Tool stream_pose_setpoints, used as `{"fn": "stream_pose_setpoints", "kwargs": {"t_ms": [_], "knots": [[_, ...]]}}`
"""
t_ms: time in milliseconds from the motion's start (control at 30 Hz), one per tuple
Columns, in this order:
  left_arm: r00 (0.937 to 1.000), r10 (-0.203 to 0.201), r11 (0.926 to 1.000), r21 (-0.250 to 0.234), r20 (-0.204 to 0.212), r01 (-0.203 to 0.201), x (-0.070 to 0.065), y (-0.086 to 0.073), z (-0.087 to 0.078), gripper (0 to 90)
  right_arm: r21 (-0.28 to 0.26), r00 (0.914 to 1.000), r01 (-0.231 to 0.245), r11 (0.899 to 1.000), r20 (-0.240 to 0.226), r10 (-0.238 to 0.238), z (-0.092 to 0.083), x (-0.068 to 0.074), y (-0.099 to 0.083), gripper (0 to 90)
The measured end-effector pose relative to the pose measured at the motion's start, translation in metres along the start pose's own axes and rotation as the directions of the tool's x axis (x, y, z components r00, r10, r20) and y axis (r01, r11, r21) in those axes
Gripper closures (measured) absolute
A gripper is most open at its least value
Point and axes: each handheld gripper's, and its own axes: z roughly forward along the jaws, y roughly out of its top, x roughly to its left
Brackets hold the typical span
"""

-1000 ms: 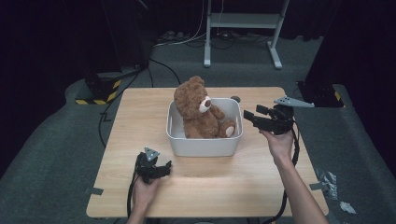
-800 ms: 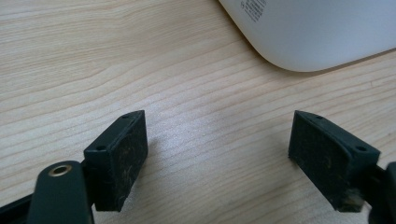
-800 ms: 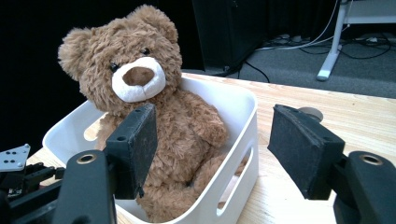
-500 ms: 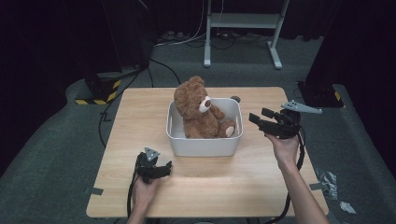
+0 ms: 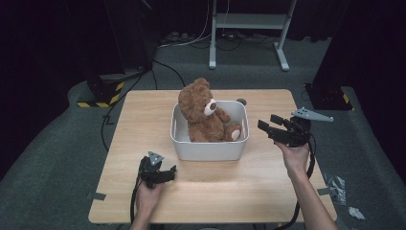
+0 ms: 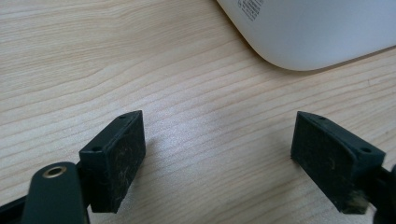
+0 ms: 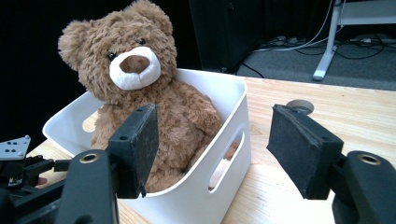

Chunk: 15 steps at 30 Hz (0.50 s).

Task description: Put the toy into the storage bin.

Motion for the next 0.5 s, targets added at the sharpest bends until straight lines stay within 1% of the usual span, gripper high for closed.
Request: {"fn": "stream_pose_setpoints", "kwargs": {"t_ms": [300, 333, 367, 500], "knots": [[1.0, 0.0, 1.0, 0.0, 0.0, 0.0, 0.0, 0.0, 0.0, 17.8, -0.005, 0.9999, -0.011, 1.0, -0.001, 0.011, -0.006, -0.003, -0.007, 33.1], [1.0, 0.0, 1.0, 0.0, 0.0, 0.0, 0.0, 0.0, 0.0, 17.8, -0.005, 0.9999, -0.012, 1.0, -0.005, 0.012, -0.007, -0.004, -0.007, 33.2], [1.0, 0.002, 1.0, 0.001, 0.0, -0.002, 0.0, 0.0, 0.0, 17.8, -0.004, 0.9997, -0.019, 1.0, -0.018, 0.019, -0.008, -0.004, -0.008, 33.3], [1.0, 0.0, 1.0, 0.002, 0.003, 0.0, 0.0, 0.0, 0.0, 17.8, -0.01, 0.9992, -0.029, 1.0, -0.026, 0.029, -0.013, -0.005, -0.011, 33.7]]}}
